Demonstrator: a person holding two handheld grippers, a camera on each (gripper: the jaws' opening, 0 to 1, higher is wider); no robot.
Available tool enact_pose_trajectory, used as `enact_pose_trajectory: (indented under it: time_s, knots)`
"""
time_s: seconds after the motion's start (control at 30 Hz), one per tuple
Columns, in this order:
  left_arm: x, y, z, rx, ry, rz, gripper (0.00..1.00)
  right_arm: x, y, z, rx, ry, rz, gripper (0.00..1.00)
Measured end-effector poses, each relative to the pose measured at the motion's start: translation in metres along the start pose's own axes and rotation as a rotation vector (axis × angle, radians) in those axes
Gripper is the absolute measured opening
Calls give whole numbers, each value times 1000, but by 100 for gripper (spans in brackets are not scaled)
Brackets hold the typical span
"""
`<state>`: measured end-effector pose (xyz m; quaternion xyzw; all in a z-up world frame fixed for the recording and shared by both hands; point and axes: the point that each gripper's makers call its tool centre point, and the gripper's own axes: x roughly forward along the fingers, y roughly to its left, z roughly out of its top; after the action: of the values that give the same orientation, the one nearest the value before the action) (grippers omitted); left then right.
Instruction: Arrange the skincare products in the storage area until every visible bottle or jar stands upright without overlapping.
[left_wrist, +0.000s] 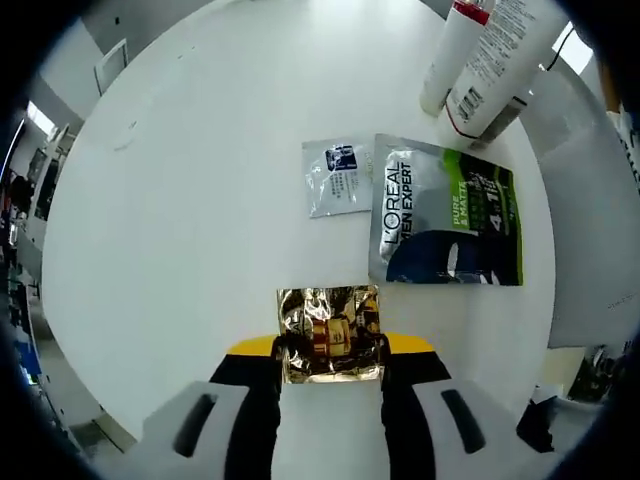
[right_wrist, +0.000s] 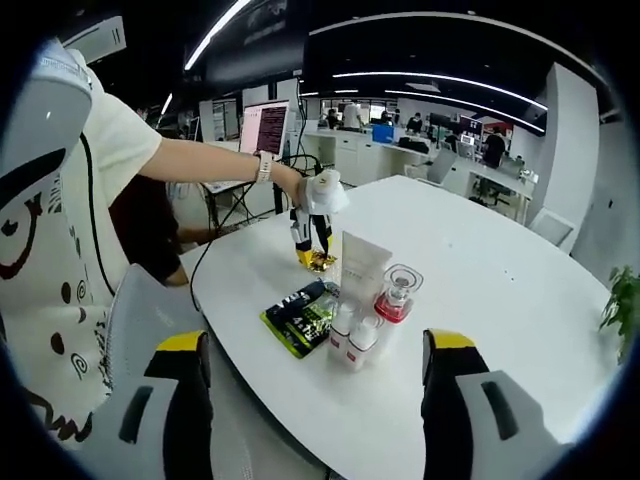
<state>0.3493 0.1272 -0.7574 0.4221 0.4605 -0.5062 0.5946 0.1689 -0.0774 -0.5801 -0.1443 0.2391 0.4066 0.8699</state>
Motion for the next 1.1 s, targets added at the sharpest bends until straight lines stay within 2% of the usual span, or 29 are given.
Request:
enact_pose_trajectory:
  time_s: [0.07, 0.17, 0.47, 0.77, 1.1]
  knots:
    - [0, 3, 0, 1, -2, -3, 37, 1, 1, 0, -1, 0, 4, 88]
    - [-2, -7, 0, 24, -1, -4, 37, 1, 2, 0, -6, -1, 7, 88]
    - [0, -15, -10, 65, 8, -25, 37, 1, 4, 1, -17, -4, 14, 88]
    - [9, -33, -14, 117, 25, -59, 38, 1, 3, 1, -20, -3, 18, 88]
    - [12, -33, -11, 124, 26, -64, 38, 1, 3, 1, -22, -1, 19, 88]
